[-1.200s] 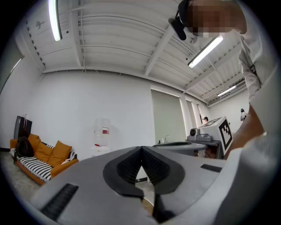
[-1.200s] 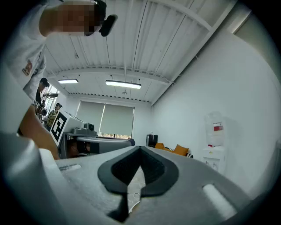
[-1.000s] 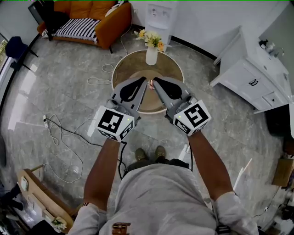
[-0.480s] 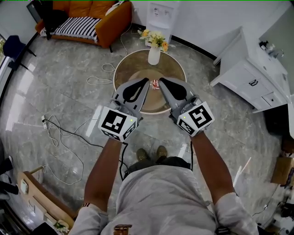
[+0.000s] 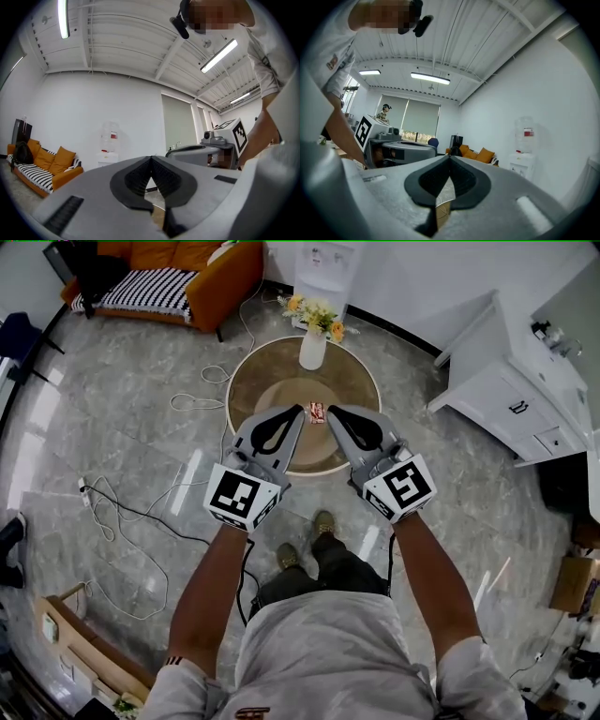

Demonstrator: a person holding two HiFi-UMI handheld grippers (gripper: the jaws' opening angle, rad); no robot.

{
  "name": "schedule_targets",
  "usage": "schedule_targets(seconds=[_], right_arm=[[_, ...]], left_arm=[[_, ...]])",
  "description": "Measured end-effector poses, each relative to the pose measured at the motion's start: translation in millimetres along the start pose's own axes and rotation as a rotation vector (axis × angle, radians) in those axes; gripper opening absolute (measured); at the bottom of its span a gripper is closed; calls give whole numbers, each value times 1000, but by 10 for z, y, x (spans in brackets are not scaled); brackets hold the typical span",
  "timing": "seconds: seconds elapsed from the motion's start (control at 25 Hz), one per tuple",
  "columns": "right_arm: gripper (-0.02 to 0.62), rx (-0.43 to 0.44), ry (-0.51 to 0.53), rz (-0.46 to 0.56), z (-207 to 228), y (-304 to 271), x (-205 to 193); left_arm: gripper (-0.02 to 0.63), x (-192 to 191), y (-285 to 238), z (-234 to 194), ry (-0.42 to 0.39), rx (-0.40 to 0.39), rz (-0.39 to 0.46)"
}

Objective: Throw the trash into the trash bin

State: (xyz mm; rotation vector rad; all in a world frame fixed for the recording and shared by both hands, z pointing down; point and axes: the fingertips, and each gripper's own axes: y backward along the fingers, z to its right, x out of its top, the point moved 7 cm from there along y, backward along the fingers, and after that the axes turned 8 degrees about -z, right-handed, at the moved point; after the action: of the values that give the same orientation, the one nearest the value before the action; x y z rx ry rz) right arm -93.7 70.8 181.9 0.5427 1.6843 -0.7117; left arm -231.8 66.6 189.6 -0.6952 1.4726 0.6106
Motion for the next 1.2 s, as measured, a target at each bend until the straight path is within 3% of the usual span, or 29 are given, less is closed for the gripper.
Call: schedule_targets(seconds=[0.64, 1.12, 1.2], right_arm=[[2, 136, 130, -106, 869, -532, -799], [2, 216, 101, -140, 1183, -806, -1537], [2, 213, 89, -151, 1226, -847, -1644]], left_arm=[[0, -620, -935, -335, -4, 125, -76], [0, -1306, -1337, -504, 49, 199, -205], [0, -1401, -1397, -521, 46, 194, -185]])
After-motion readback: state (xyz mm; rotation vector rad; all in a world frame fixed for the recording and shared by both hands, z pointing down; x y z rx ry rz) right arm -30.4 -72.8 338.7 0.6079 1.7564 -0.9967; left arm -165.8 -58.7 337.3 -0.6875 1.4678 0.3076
